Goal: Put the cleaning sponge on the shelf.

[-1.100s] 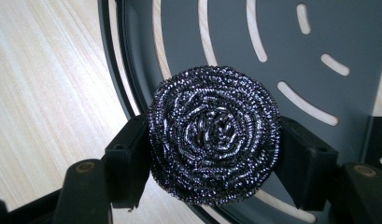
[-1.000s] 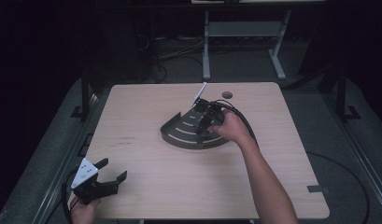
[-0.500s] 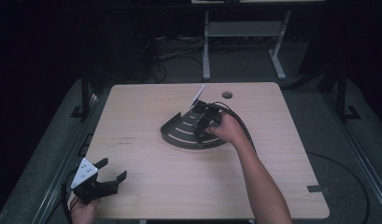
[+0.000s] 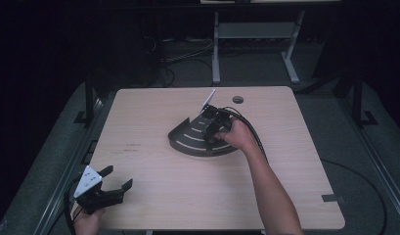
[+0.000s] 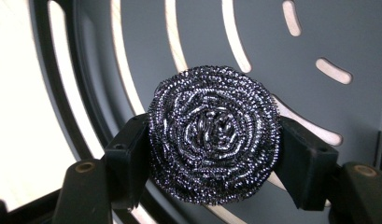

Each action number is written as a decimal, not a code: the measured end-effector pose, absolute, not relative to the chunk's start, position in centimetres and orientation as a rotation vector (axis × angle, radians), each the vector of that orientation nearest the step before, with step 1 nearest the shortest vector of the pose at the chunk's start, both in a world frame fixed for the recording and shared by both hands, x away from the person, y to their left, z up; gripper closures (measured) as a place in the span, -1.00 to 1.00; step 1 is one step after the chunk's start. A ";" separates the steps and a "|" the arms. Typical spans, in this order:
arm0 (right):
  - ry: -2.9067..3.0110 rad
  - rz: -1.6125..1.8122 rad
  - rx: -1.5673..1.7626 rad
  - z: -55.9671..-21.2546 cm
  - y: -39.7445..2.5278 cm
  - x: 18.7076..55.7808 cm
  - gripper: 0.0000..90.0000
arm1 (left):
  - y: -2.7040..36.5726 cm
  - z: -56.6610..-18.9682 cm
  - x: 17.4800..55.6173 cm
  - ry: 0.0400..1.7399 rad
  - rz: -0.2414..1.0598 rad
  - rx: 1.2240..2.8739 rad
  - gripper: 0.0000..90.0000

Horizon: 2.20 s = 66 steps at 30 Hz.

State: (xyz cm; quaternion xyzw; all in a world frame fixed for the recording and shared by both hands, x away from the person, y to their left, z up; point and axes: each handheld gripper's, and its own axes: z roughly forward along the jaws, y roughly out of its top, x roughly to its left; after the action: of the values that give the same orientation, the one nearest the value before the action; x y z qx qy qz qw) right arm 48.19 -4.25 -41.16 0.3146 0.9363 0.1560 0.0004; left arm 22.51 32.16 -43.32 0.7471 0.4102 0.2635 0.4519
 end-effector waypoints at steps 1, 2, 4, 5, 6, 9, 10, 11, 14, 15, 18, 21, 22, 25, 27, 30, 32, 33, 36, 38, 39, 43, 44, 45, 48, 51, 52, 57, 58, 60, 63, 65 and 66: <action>2.941 0.490 0.988 -41.2 -4.2 48.2 -0.28 | 32.2 -43.3 22.5 1.013 0.651 1.846 -0.71; 2.935 0.484 0.992 -41.3 -4.3 48.3 -0.28 | 32.1 -43.3 22.5 1.013 0.653 1.846 -0.71; 2.948 0.485 0.994 -41.5 -4.3 48.4 -0.28 | 32.1 -43.3 22.5 1.010 0.652 1.845 -0.71; 2.948 0.487 0.994 -41.6 -4.3 48.4 -0.28 | 32.1 -43.3 22.5 1.009 0.652 1.846 -0.71; 2.945 0.485 0.989 -41.6 -4.3 48.5 -0.28 | 32.0 -43.3 22.5 1.010 0.652 1.847 -0.71; 2.947 0.482 1.004 -41.9 -4.4 48.7 -0.28 | 32.1 -43.3 22.5 1.012 0.649 1.847 -0.71; 2.944 0.478 1.020 -42.0 -4.4 48.8 -0.28 | 32.1 -43.3 22.5 1.012 0.650 1.847 -0.71; 2.944 0.478 1.020 -42.0 -4.4 48.8 -0.28 | 32.1 -43.3 22.5 1.011 0.652 1.845 -0.71; 2.940 0.471 1.043 -42.3 -4.4 49.0 -0.28 | 32.1 -43.3 22.5 1.010 0.653 1.844 -0.71; 2.939 0.469 1.037 -42.4 -4.4 49.1 -0.28 | 32.1 -43.3 22.5 1.010 0.653 1.845 -0.71; 2.940 0.475 1.051 -42.5 -4.5 49.3 -0.28 | 32.2 -43.3 22.5 1.014 0.651 1.841 -0.71; 2.937 0.467 1.044 -42.8 -4.4 49.4 -0.28 | 32.2 -43.4 22.5 1.013 0.651 1.841 -0.71; 2.932 0.470 1.046 -42.9 -4.3 49.4 -0.28 | 32.2 -43.4 22.5 1.014 0.650 1.841 -0.71; 2.925 0.459 1.046 -43.2 -4.1 49.5 -0.28 | 32.2 -43.4 22.5 1.016 0.652 1.844 -0.71; 2.928 0.453 1.036 -43.4 -3.9 49.5 -0.28 | 32.3 -43.4 22.5 1.018 0.652 1.840 -0.71; 2.924 0.457 1.044 -43.5 -3.8 49.6 -0.28 | 32.3 -43.4 22.5 1.018 0.652 1.841 -0.71; 2.924 0.452 1.041 -43.6 -3.8 49.6 -0.28 | 32.3 -43.4 22.5 1.017 0.651 1.839 -0.71; 2.926 0.449 1.034 -43.6 -3.8 49.6 -0.28 | 32.3 -43.4 22.5 1.017 0.651 1.840 -0.71; 2.925 0.447 1.035 -43.6 -3.8 49.5 -0.28 | 32.3 -43.3 22.5 1.017 0.650 1.841 -0.71; 2.923 0.445 1.028 -43.6 -3.8 49.5 -0.28 | 32.3 -43.3 22.5 1.016 0.653 1.840 -0.71; 2.923 0.444 1.030 -43.6 -3.8 49.5 -0.28 | 32.3 -43.3 22.5 1.016 0.654 1.839 -0.71; 2.925 0.444 1.035 -43.6 -3.8 49.5 -0.29 | 32.3 -43.3 22.5 1.017 0.651 1.839 -0.71; 2.927 0.441 1.033 -43.6 -3.8 49.5 -0.29 | 32.3 -43.3 22.5 1.018 0.653 1.840 -0.71; 2.927 0.441 1.033 -43.6 -3.8 49.5 -0.29 | 32.2 -43.3 22.5 1.015 0.653 1.842 -0.71; 2.923 0.436 1.030 -43.6 -3.8 49.4 -0.30 | 32.2 -43.3 22.5 1.017 0.653 1.841 -0.71; 2.924 0.437 1.036 -43.6 -3.8 49.5 -0.31 | 32.2 -43.3 22.5 1.016 0.654 1.844 -0.71; 2.923 0.439 1.044 -43.6 -3.8 49.5 -0.32 | 32.2 -43.3 22.6 1.018 0.653 1.842 -0.71; 2.921 0.434 1.063 -43.6 -4.0 49.6 -0.47 | 32.2 -43.3 22.6 1.017 0.654 1.844 -0.71; 2.921 0.438 1.069 -43.6 -4.0 49.6 -0.55 | 32.2 -43.4 22.6 1.016 0.654 1.845 -0.71; 2.926 0.433 1.064 -43.6 -4.0 49.5 -0.57 | 32.1 -43.4 22.6 1.018 0.654 1.845 -0.71; 2.916 0.441 1.041 -43.3 -4.0 49.3 -0.60 | 32.1 -43.4 22.5 1.016 0.653 1.845 -0.71; 2.908 0.469 1.049 -42.9 -4.1 49.2 -0.63 | 32.1 -43.3 22.5 1.015 0.654 1.845 -0.71; 2.902 0.479 1.048 -42.7 -4.1 49.2 -0.63 | 32.1 -43.3 22.5 1.017 0.655 1.843 -0.71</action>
State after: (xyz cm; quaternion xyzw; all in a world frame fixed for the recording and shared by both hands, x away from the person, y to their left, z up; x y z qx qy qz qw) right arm 49.17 -4.09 -42.70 0.3357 0.9293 0.1534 0.0095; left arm 22.51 32.09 -43.31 0.7459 0.4115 0.2651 0.4517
